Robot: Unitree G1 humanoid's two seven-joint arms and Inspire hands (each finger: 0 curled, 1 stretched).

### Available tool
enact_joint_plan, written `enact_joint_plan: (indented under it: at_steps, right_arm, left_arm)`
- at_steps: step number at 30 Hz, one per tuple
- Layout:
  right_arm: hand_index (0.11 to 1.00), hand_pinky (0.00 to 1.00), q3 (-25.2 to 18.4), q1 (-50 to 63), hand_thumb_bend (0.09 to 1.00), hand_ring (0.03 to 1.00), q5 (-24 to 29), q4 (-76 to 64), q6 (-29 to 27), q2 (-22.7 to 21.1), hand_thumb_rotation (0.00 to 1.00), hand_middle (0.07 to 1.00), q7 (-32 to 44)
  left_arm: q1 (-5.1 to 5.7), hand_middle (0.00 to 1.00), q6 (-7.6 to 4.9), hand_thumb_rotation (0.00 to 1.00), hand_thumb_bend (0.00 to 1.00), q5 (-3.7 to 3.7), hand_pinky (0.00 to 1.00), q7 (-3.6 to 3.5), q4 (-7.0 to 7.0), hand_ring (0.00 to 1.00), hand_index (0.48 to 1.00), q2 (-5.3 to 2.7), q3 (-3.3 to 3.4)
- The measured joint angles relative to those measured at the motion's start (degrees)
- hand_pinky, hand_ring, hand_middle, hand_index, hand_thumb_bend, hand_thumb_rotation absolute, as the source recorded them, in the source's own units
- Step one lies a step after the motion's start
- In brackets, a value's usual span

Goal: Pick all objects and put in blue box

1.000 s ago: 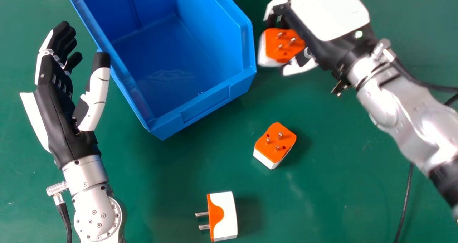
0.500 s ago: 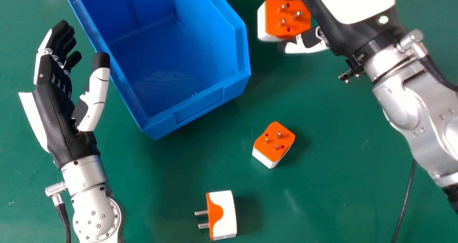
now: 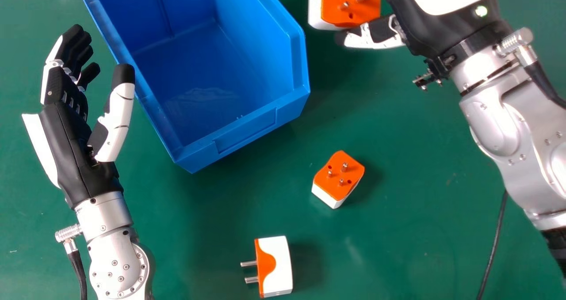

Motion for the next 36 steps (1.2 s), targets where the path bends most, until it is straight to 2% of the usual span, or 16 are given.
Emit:
enact_joint_plan:
  at_steps: [5, 12, 18, 24, 31, 36]
  right_arm:
    - [0.548, 0.25, 0.01, -0.63, 0.500, 0.362, 1.33, -0.35, -3.21, 1.96, 0.00, 0.465, -0.42]
    - [0.541, 0.27, 0.69, -3.28, 0.504, 0.367, 1.46, 2.07, -7.80, 4.75, 0.00, 0.471, -1.02]
    - [0.536, 0.29, 3.14, -6.35, 0.507, 0.379, 1.02, 9.69, -12.84, 6.73, 0.00, 0.476, -3.90]
    - [0.531, 0.30, 5.41, -9.40, 0.509, 0.383, -0.79, 15.26, -14.52, 8.41, 0.00, 0.474, -5.63]
    - [0.529, 0.30, 10.88, -14.45, 0.511, 0.384, -4.04, 26.27, -18.99, 11.91, 0.00, 0.471, -11.60]
    - [0.512, 0.31, 14.84, -18.45, 0.513, 0.396, -7.80, 37.38, -19.77, 14.52, 0.00, 0.486, -17.24]
  left_arm:
    - [-0.04, 0.83, 0.07, 0.47, 0.67, 0.13, 0.80, 0.18, -0.07, 0.83, 0.793, 0.00, 0.04]
    - [-0.24, 0.83, 0.11, 0.46, 0.67, -0.16, 0.80, -0.02, -0.27, 0.84, 0.794, -0.09, 0.04]
    - [-0.43, 0.83, 0.19, 0.46, 0.66, -0.24, 0.79, 0.37, -0.28, 0.84, 0.795, -0.11, 0.03]
    - [-0.48, 0.83, 0.19, 0.46, 0.65, -0.35, 0.79, 0.53, -0.40, 0.84, 0.796, -0.12, 0.05]
    - [-0.49, 0.83, 0.28, 0.45, 0.65, -0.32, 0.79, 0.71, -0.58, 0.84, 0.797, -0.10, 0.05]
    - [-0.54, 0.83, 0.39, 0.45, 0.65, -0.36, 0.79, 0.73, -0.57, 0.84, 0.797, -0.08, 0.05]
